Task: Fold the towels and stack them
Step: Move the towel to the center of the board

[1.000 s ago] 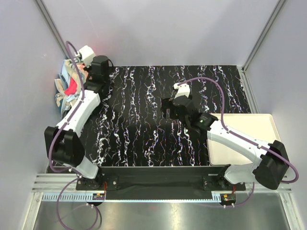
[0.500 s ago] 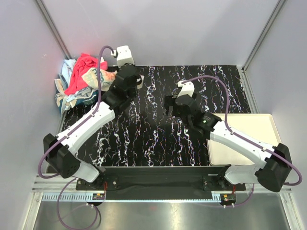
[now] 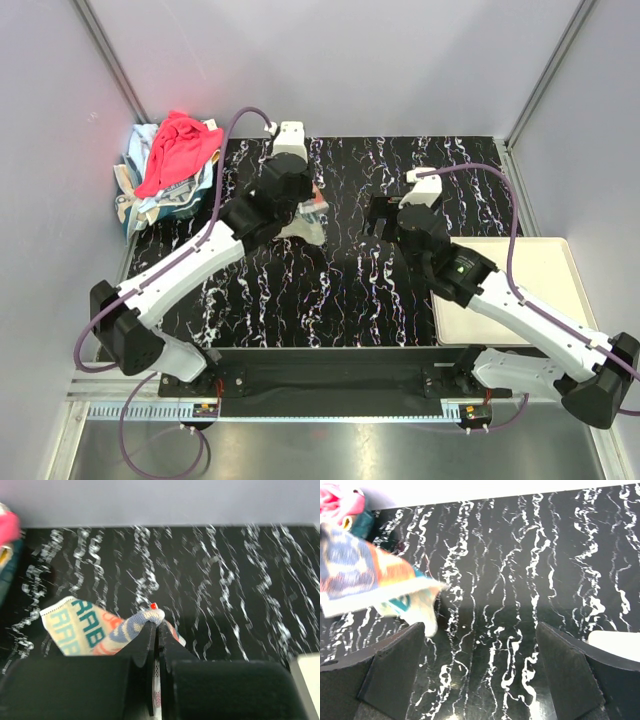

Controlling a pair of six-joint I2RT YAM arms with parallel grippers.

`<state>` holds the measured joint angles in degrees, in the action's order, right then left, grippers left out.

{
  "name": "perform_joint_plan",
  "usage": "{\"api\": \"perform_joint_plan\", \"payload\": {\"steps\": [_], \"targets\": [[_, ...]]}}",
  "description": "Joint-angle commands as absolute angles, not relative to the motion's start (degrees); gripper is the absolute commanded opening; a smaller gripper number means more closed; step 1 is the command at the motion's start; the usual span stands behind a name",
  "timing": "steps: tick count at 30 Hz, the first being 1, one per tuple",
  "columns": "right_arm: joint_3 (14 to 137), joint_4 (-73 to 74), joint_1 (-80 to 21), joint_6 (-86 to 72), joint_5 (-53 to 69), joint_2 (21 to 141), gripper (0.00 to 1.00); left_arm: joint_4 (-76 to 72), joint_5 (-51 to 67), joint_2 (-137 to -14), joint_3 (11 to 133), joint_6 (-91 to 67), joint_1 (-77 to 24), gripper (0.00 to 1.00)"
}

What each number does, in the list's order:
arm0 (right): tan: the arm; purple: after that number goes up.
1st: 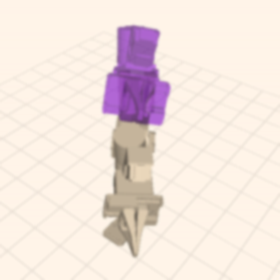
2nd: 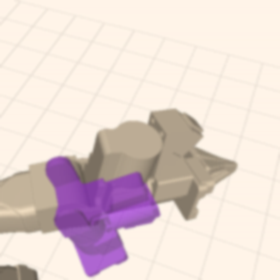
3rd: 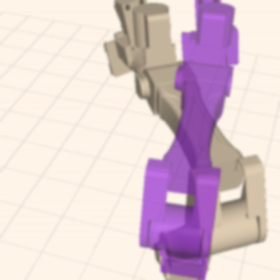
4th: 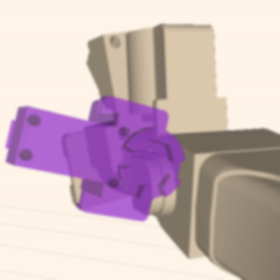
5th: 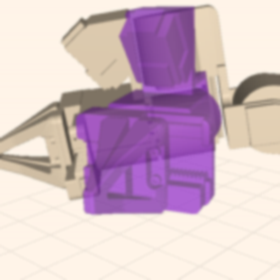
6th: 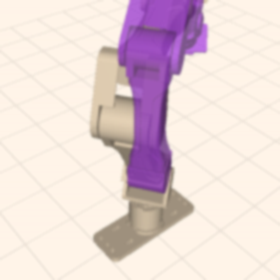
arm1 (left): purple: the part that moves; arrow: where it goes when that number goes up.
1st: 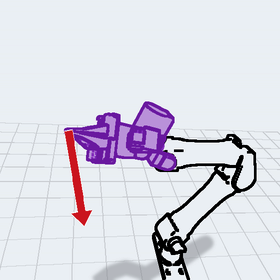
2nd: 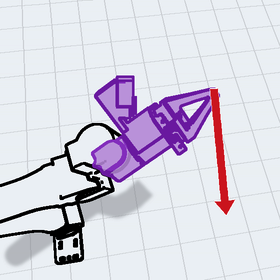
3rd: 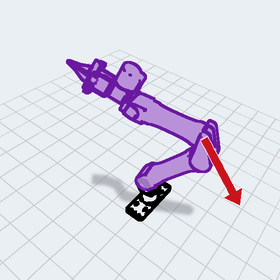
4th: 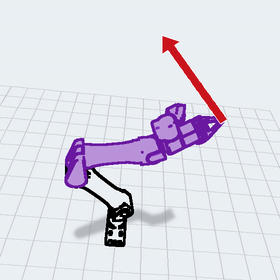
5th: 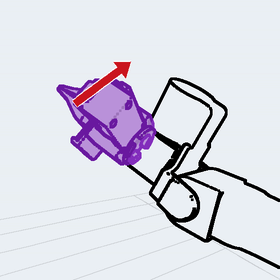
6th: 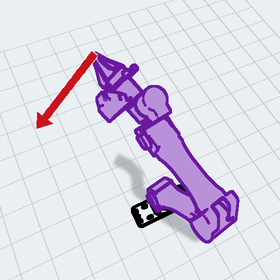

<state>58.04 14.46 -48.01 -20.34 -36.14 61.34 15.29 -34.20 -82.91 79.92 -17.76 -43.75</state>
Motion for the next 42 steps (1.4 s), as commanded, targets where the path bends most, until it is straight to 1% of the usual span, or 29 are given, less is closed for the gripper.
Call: {"api": "perform_joint_plan", "payload": {"steps": [1,6,11,12,14,15,18,20,21,22,23,25,26,28,29,30,32,33,35,36,38,39,42], "targets": [[58.36,15.73,-48.25,-20.92,-40.08,61.0,1.0,22.38,-24.54,-78.84,84.53,-20.12,-44.3,0.02],[59.24,17.31,-48.25,-20.92,-41.74,61.26,1.0,32.58,-14.7,-77.79,88.77,-20.91,-44.47,0.06],[59.76,18.81,-48.25,-20.92,-44.38,61.78,1.0,36.65,-5.73,-75.77,86.58,-21.62,-44.47,0.09],[59.85,18.98,-48.25,-21.18,-45.52,61.87,1.0,37.26,-1.8,-75.59,85.44,-21.36,-44.47,0.09],[59.68,19.07,-48.08,-21.27,-46.31,62.4,1.0,37.62,2.35,-75.76,83.77,-21.27,-44.82,0.09],[59.59,18.9,-47.82,-21.36,-45.8,62.75,1.0,37.01,5.59,-75.41,80.89,-21.27,-45.52,0.09],[60.2,19.25,-44.22,-22.49,-42.64,65.03,1.0,35.78,9.12,-74.97,75.95,-21.62,-48.32,0.09],[60.55,18.55,-39.67,-23.46,-36.15,67.22,1.0,35.25,10.02,-75.32,72.08,-22.41,-50.09,0.09],[61.25,18.28,-38.16,-24.25,-30.9,68.28,1.0,35.33,11.15,-75.58,70.42,-22.5,-52.19,0.09],[61.87,18.19,-36.75,-24.61,-28.85,69.42,1.0,35.68,10.73,-75.93,69.62,-22.85,-53.51,0.08],[63.18,17.76,-35.78,-24.87,-27.52,72.04,1.0,35.68,10.03,-75.85,68.65,-23.37,-54.57,0.12],[64.94,17.49,-35.07,-24.7,-25.76,76.52,1.0,34.55,9.67,-75.41,64.53,-25.39,-56.6,0.16],[66.78,17.14,-34.81,-24.61,-24.79,77.94,1.0,34.11,9.75,-74.71,63.03,-26.18,-56.86,0.22],[68.46,16.53,-34.37,-25.4,-21.46,81.02,1.0,33.31,8.88,-73.66,59.77,-28.03,-57.13,0.29],[69.86,15.74,-34.19,-26.01,-20.23,83.82,1.0,33.57,6.7,-72.35,59.24,-28.3,-57.13,0.5],[70.57,15.21,-34.1,-26.97,-17.52,85.24,1.0,34.71,4.33,-71.55,59.33,-28.82,-57.13,0.56],[72.58,13.9,-34.19,-27.86,-15.22,89.81,1.0,35.42,0.11,-69.79,60.02,-29.88,-57.04,0.61],[73.47,13.71,-34.1,-28.73,-13.81,91.48,1.0,35.94,-5.92,-68.65,61.77,-30.4,-56.34,0.68],[76.01,12.66,-34.19,-29.35,-12.14,96.31,0.97,37.0,-11.4,-68.47,64.06,-33.3,-54.33,0.68],[76.9,12.22,-34.19,-29.7,-10.65,97.81,0.95,37.18,-16.39,-68.64,65.81,-34.7,-51.01,0.68],[79.96,11.87,-34.1,-30.06,-9.15,102.2,0.91,35.69,-19.06,-68.99,66.27,-37.87,-46.34,0.69],[80.94,11.78,-34.19,-30.15,-8.53,103.52,0.9,33.25,-19.59,-69.6,66.18,-39.71,-41.18,0.69],[84.89,12.3,-34.1,-30.76,-6.34,108.71,0.89,28.59,-21.62,-72.06,65.66,-42.09,-32.45,0.68]]}}
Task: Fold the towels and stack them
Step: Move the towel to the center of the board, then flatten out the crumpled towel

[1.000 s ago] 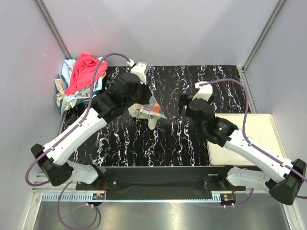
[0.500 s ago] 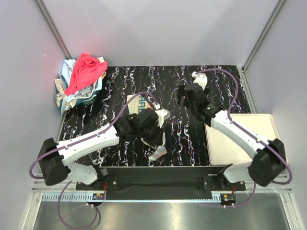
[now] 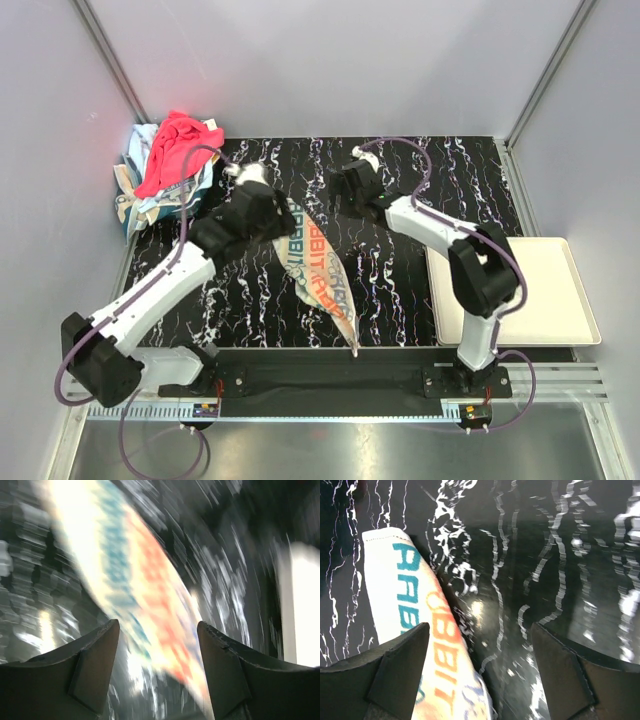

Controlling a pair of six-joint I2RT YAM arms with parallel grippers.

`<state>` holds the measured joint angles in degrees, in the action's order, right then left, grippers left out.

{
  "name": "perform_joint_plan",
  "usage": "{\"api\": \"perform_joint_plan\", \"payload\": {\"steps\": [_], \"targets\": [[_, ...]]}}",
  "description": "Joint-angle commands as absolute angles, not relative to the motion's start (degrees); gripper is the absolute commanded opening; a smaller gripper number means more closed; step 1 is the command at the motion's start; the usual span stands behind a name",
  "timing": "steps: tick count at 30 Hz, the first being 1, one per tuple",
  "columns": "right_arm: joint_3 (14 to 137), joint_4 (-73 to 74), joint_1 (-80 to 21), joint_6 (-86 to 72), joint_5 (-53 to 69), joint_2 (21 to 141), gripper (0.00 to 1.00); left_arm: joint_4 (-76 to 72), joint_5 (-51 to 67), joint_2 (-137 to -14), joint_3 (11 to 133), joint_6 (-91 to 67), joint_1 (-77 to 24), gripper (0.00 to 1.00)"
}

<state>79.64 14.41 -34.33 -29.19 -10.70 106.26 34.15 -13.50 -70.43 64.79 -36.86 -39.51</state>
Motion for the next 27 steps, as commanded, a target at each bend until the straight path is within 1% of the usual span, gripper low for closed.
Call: {"api": "perform_joint_plan", "payload": {"steps": [1,4,5,7,8,10,13,18,24,27], "targets": [[85.69,12.3,-34.19,-30.85,-5.72,111.16,0.88,27.09,-22.32,-75.03,65.48,-42.53,-30.87,0.68],[87.71,11.43,-34.19,-31.46,-4.4,114.77,0.87,24.53,-21.63,-82.5,68.37,-41.49,-24.36,0.67],[88.06,10.38,-34.19,-31.99,-3.87,115.66,0.86,23.65,-20.14,-87.66,69.25,-40.88,-23.04,0.66],[88.68,9.58,-34.19,-32.17,-1.5,117.67,0.85,19.26,-16.89,-92.09,71.1,-38.6,-19.79,0.66],[89.38,9.49,-34.28,-32.52,-0.8,118.38,0.85,18.29,-14.61,-96.11,71.89,-37.98,-18.99,0.66],[90.0,9.67,-34.19,-33.05,-0.09,119.79,0.84,17.05,-14.24,-99.82,74.44,-36.57,-17.49,0.66],[90.09,9.67,-34.37,-33.31,1.58,121.19,0.85,15.12,-10.64,-105.98,76.98,-34.9,-16.09,0.7],[92.2,11.43,-34.45,-33.84,1.58,124.45,0.84,18.71,-8.96,-116.61,84.36,-33.75,-15.03,0.7],[95.0,12.56,-34.63,-34.01,2.2,127.09,0.83,19.6,-9.4,-119.62,86.75,-33.4,-15.03,0.68],[97.2,14.06,-34.89,-33.92,1.85,128.76,0.82,19.6,-9.14,-120.06,86.75,-33.14,-14.77,0.63]]}}
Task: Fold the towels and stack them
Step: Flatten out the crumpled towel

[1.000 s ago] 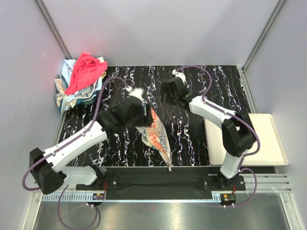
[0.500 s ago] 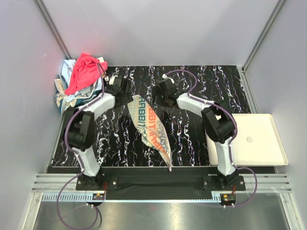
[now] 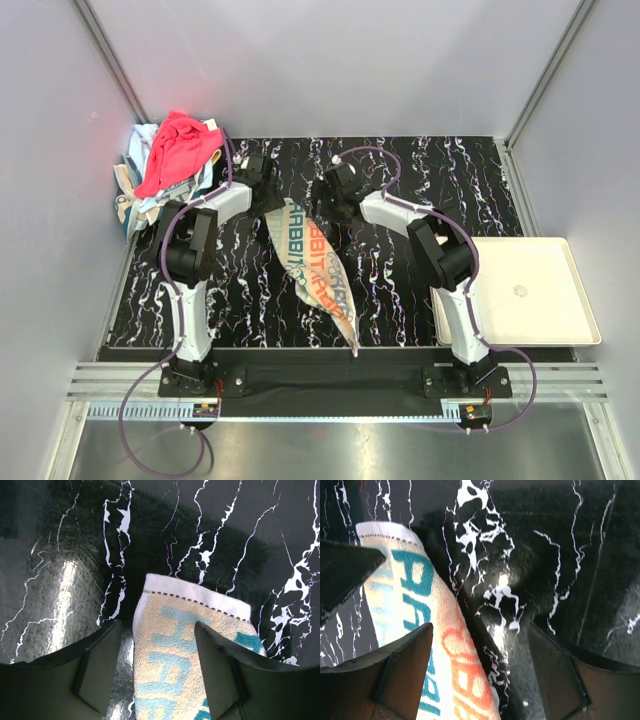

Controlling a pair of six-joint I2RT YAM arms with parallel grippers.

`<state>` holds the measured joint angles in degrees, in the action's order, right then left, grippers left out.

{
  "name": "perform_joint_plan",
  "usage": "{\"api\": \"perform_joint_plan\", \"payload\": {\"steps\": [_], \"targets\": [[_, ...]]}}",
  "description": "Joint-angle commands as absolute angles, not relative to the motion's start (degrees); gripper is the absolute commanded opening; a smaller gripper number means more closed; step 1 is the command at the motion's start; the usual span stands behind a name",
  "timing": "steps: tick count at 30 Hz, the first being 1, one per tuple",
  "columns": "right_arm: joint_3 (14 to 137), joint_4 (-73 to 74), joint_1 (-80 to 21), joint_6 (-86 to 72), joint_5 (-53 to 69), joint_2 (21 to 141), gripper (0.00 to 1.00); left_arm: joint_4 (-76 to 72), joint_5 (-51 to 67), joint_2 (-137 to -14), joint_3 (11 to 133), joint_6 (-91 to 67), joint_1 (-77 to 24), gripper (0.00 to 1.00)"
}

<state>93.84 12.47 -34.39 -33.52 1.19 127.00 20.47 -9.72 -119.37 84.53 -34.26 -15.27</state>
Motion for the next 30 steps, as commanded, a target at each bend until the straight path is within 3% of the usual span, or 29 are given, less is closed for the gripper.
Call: {"api": "perform_joint_plan", "payload": {"steps": [1,8,17,23,30], "targets": [[98.08,14.41,-34.98,-34.1,1.85,129.63,0.82,19.6,-8.88,-120.23,86.66,-33.13,-14.85,0.62],[99.84,15.55,-35.51,-34.45,0.71,131.13,0.74,18.46,-7.3,-119.71,85.17,-33.31,-14.85,0.38],[100.2,16.7,-35.42,-33.4,-1.67,130.43,0.51,17.84,-6.77,-115.76,83.06,-33.57,-14.77,0.02],[99.49,17.05,-35.42,-31.91,-4.04,128.32,0.33,17.23,-6.24,-111.27,80.51,-34.36,-15.29,0.0],[97.47,16.7,-35.51,-30.5,-6.5,124.11,0.26,16.79,-7.21,-105.12,76.56,-34.19,-16.35,0.0]]}}
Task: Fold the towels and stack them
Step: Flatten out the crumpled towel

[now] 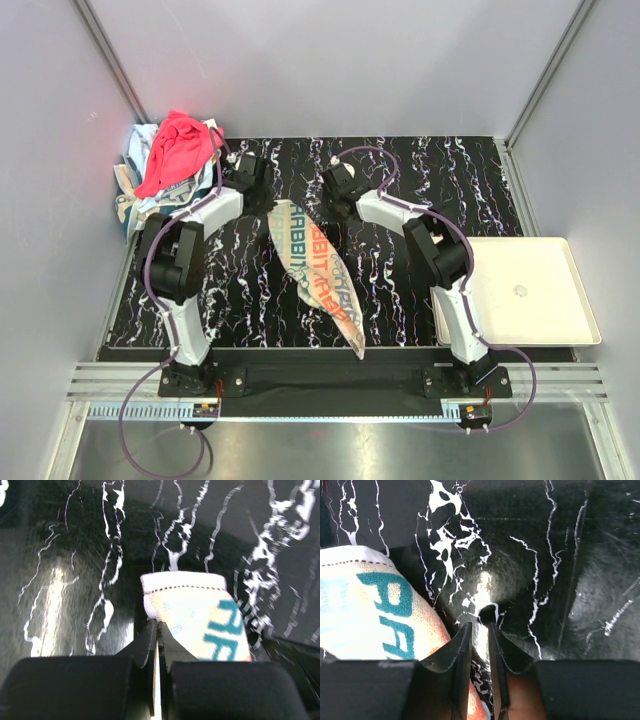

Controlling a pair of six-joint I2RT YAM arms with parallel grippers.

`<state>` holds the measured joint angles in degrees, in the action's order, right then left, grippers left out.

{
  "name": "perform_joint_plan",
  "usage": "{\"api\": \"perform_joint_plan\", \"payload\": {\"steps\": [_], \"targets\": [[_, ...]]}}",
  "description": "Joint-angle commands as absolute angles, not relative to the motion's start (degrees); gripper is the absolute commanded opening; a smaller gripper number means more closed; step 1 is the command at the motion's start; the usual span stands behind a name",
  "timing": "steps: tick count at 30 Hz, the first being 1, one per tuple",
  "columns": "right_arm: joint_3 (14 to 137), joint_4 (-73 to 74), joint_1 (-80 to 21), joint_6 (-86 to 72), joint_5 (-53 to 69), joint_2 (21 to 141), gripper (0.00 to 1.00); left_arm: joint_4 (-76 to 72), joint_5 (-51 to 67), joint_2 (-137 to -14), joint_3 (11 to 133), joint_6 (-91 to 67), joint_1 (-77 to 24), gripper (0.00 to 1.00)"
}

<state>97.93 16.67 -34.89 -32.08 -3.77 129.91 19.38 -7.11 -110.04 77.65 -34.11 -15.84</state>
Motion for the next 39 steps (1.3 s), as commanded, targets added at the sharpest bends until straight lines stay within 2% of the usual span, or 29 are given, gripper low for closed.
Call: {"api": "perform_joint_plan", "payload": {"steps": [1,6,13,16,17,20,24,33,37,39], "targets": [[96.95,16.61,-35.51,-30.24,-6.85,123.67,0.25,16.61,-7.03,-104.51,75.68,-34.19,-16.52,0.0],[96.07,16.87,-35.42,-29.27,-8.79,121.65,0.23,15.56,-7.82,-100.47,73.13,-34.1,-17.49,0.0],[92.81,16.35,-35.42,-27.51,-11.42,118.13,0.15,15.38,-8.87,-96.43,71.9,-34.54,-18.45,0.0],[92.64,17.14,-35.42,-26.81,-12.39,117.42,0.23,14.77,-8.44,-94.4,70.14,-34.37,-18.63,0.0],[92.38,17.31,-35.42,-26.72,-12.57,117.07,0.3,15.11,-8.61,-94.22,69.96,-34.28,-18.63,0.0],[89.83,15.91,-35.51,-26.46,-11.87,116.02,0.42,14.94,-8.88,-92.04,67.51,-34.98,-18.81,0.0],[89.29,13.97,-35.42,-25.23,-8.89,117.33,0.54,13.1,-9.67,-87.37,61.01,-37.09,-19.77,0.0],[94.03,13.7,-38.93,-22.68,-3.87,122.78,0.7,8.61,-11.07,-81.13,45.27,-39.9,-20.74,0.0],[96.85,14.85,-40.95,-22.32,-3.78,126.29,0.71,8.35,-12.13,-79.37,42.02,-40.34,-20.74,0.0],[98.17,15.55,-41.75,-22.32,-3.87,128.22,0.68,8.61,-12.3,-78.93,41.57,-40.25,-20.74,0.0]]}}
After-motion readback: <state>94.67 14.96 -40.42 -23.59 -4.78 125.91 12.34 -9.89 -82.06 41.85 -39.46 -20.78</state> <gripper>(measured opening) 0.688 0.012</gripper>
